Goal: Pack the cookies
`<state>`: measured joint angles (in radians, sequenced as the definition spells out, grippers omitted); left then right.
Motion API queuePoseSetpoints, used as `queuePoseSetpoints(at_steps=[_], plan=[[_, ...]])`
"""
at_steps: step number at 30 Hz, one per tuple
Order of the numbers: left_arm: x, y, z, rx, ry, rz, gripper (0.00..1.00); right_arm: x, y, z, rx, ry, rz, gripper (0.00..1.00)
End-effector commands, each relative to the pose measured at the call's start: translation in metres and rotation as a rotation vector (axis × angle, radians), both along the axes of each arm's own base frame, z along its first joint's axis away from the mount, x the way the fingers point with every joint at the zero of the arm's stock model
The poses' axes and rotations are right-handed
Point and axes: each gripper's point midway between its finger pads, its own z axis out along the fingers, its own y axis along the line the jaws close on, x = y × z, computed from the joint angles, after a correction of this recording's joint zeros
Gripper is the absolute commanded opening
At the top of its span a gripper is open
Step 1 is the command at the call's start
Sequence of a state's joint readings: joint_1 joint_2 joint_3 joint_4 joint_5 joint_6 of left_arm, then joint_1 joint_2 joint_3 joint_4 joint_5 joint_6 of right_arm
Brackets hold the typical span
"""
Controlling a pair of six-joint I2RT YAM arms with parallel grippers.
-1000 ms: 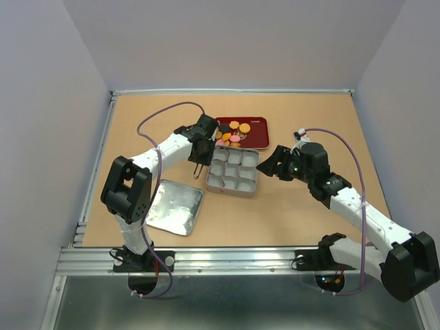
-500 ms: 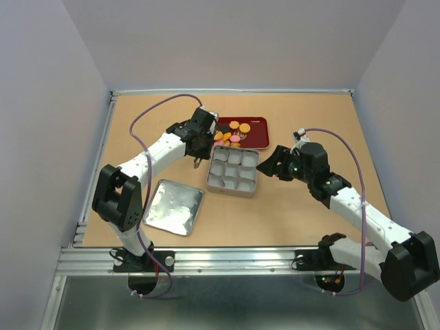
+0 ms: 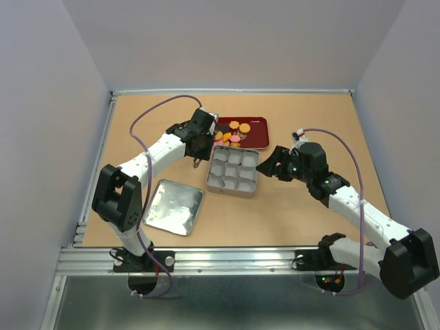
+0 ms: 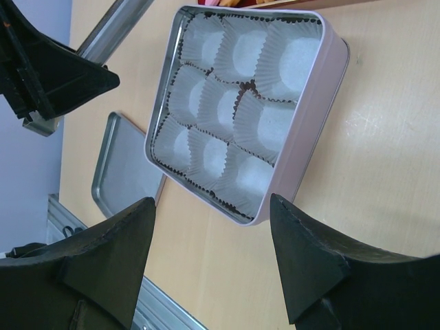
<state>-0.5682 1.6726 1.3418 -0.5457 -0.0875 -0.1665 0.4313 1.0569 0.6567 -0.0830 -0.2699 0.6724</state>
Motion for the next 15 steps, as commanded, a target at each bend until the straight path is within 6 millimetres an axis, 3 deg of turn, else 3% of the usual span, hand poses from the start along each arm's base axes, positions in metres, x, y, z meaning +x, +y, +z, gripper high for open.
queuePoseSetpoints(at_steps=[1,12,15], plan=[[0.0070,-0.0043,0.0114,-0.022,-0.038,-0.005,0.45,0.0009,-0.0004,-0.0035,-0.011,-0.008,0.013,0.73],[-0.0004,-0.0102,0.0104,-0.062,-0.009,-0.023,0.52,-0.0006,-0.0011,-0.0107,-0.019,0.007,0.011,0.73],[-0.0020,-0.0084,0.0067,-0.054,-0.004,-0.018,0.60,-0.0012,-0.0020,-0.0107,-0.016,0.008,0.007,0.73]])
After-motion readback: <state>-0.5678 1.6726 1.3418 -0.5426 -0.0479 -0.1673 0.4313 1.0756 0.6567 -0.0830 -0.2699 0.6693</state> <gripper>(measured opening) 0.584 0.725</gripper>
